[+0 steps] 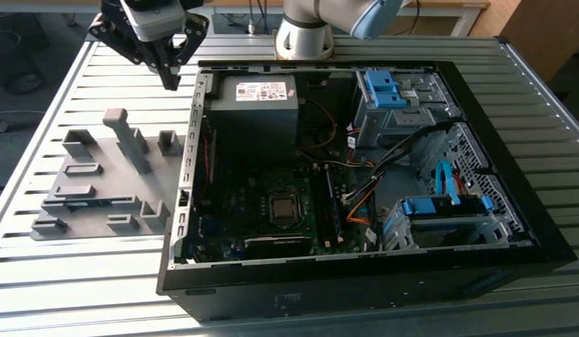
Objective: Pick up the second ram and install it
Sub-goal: 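Reach for the second ram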
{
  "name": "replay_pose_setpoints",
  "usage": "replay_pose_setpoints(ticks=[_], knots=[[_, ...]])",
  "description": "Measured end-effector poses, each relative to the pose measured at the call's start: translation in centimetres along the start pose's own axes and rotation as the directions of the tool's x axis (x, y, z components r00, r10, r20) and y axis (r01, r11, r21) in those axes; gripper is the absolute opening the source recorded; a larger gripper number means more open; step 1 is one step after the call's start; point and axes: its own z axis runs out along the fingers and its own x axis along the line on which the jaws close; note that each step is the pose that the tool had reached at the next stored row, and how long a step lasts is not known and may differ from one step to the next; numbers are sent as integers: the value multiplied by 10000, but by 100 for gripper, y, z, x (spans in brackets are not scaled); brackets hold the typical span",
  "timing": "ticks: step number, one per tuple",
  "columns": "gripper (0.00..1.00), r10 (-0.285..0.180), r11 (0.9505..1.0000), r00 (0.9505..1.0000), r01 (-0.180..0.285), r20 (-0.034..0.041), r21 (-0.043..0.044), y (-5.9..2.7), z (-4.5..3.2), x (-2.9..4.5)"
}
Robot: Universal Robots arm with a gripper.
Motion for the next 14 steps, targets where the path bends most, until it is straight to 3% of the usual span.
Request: replay_pose_setpoints(ticks=[14], knots=[[11,1,10000,10000,-1,-11,2,-5,10,58]])
